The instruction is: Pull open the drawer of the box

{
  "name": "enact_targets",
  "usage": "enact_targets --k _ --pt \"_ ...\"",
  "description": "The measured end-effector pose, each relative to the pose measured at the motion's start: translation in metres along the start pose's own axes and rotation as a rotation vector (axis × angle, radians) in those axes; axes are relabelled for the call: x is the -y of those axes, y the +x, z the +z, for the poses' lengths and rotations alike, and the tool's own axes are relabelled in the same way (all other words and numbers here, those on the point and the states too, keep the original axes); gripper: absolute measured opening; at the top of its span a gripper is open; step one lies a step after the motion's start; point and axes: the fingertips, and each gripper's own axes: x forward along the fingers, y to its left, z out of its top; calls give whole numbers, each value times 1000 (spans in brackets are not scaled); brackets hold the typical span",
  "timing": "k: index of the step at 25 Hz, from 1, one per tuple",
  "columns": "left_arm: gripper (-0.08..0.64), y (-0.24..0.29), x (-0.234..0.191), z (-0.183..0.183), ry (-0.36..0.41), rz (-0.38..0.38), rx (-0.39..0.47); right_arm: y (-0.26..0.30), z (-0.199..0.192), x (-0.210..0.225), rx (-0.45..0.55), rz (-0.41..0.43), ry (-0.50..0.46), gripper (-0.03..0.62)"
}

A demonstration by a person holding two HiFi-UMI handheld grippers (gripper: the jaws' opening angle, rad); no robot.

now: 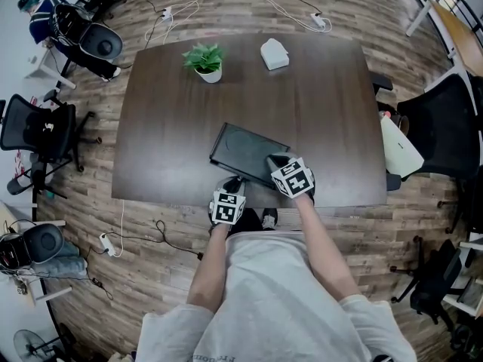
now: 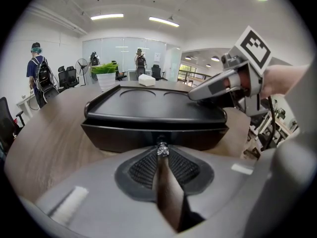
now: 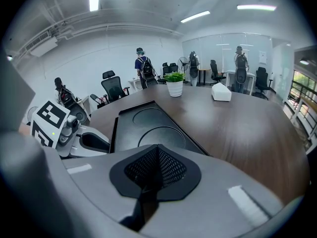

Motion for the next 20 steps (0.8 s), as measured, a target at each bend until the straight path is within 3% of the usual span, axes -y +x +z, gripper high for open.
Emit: enact_targets --k 20 --pt "124 -9 4 -5 -24 11 9 -2 0 0 14 16 -4 0"
